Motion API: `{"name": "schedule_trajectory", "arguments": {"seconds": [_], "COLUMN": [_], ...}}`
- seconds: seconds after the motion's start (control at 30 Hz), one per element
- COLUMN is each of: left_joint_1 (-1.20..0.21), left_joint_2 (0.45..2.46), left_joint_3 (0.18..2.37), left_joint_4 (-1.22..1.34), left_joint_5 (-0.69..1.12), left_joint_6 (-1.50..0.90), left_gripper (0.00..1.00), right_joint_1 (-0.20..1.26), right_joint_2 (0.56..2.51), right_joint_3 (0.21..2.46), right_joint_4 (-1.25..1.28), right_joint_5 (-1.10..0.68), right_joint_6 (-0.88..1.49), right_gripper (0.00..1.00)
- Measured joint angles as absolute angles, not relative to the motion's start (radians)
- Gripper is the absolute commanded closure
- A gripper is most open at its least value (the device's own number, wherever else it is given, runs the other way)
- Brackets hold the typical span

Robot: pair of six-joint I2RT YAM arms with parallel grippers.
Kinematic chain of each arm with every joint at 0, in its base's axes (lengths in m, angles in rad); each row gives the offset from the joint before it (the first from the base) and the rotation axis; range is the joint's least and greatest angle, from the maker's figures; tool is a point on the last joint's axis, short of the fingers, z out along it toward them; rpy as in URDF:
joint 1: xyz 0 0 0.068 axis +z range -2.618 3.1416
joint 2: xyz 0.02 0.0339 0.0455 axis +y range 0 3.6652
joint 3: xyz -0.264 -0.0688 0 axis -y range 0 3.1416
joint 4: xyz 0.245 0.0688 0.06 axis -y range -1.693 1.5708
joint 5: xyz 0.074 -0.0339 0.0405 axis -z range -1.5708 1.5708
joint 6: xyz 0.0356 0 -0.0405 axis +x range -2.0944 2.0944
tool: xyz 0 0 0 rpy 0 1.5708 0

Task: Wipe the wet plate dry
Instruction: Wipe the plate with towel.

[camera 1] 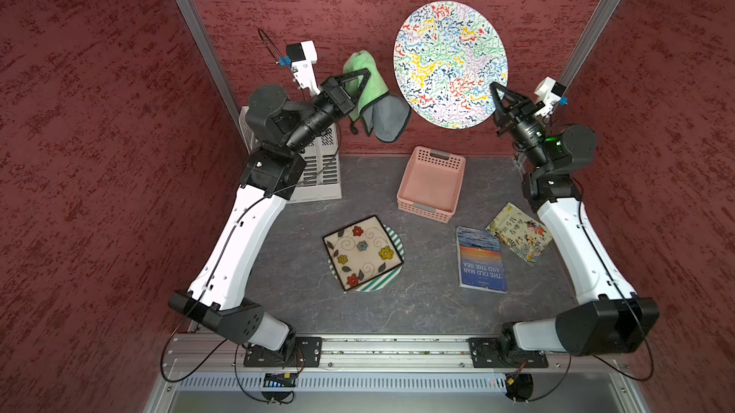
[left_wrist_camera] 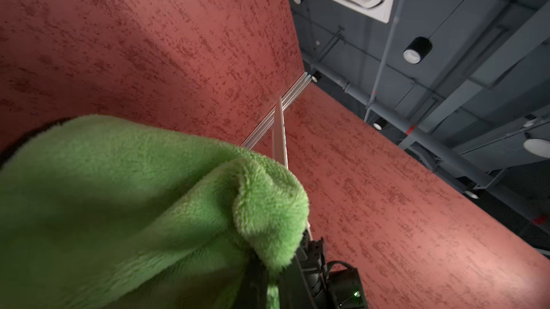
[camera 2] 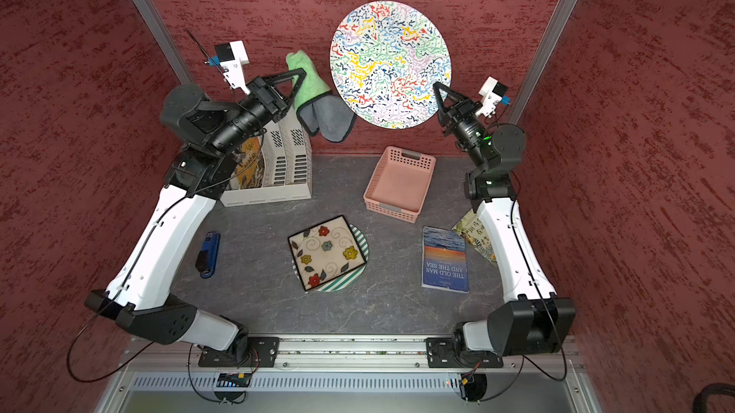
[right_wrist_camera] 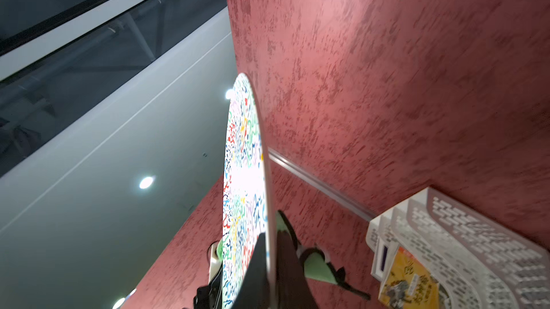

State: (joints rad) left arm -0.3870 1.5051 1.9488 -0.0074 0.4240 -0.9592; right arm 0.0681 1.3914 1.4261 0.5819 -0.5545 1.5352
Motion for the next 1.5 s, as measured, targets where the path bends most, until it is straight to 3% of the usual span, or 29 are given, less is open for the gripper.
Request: {"name": "schedule_trajectory", "arguments": {"seconds": [0.2, 0.53, 0.77, 0.97, 1.2, 1.37, 1.5], "left_joint_1": [-0.398, -0.472, -0.630, -0.745, -0.643, -0.498, -0.469], "left_joint_2": [1.611, 1.739, 1.848, 1.898, 1.769, 1.695, 1.690], "left_joint_3": [1.985, 2.113, 2.302, 2.255, 2.054, 2.043, 2.086], "left_joint_4": [0.270, 0.451, 0.480, 0.498, 0.431, 0.432, 0.453], "left_joint_5": [0.447, 0.421, 0.363, 0.384, 0.392, 0.389, 0.386], "left_joint_6": [-1.219, -1.406, -1.415, -1.426, -1.378, -1.392, -1.407], "left_gripper": [1.00, 1.00, 1.00, 1.00, 1.00, 1.00, 1.00], "right_joint_1": [0.110, 0.243, 0.292, 0.200, 0.071, 0.135, 0.237], "right_joint_2": [1.391, 1.436, 1.542, 1.620, 1.554, 1.486, 1.392], "right_joint_3": [1.376, 1.419, 1.676, 1.895, 1.710, 1.541, 1.436], "right_joint_4": [0.700, 0.813, 0.855, 0.778, 0.680, 0.682, 0.668], "right_joint_5": [-0.635, -0.685, -0.665, -0.566, -0.532, -0.569, -0.568], "right_joint_6": [1.624, 1.657, 1.641, 1.631, 1.615, 1.609, 1.574], "right_gripper": [1.00, 1.00, 1.00, 1.00, 1.00, 1.00, 1.00]}}
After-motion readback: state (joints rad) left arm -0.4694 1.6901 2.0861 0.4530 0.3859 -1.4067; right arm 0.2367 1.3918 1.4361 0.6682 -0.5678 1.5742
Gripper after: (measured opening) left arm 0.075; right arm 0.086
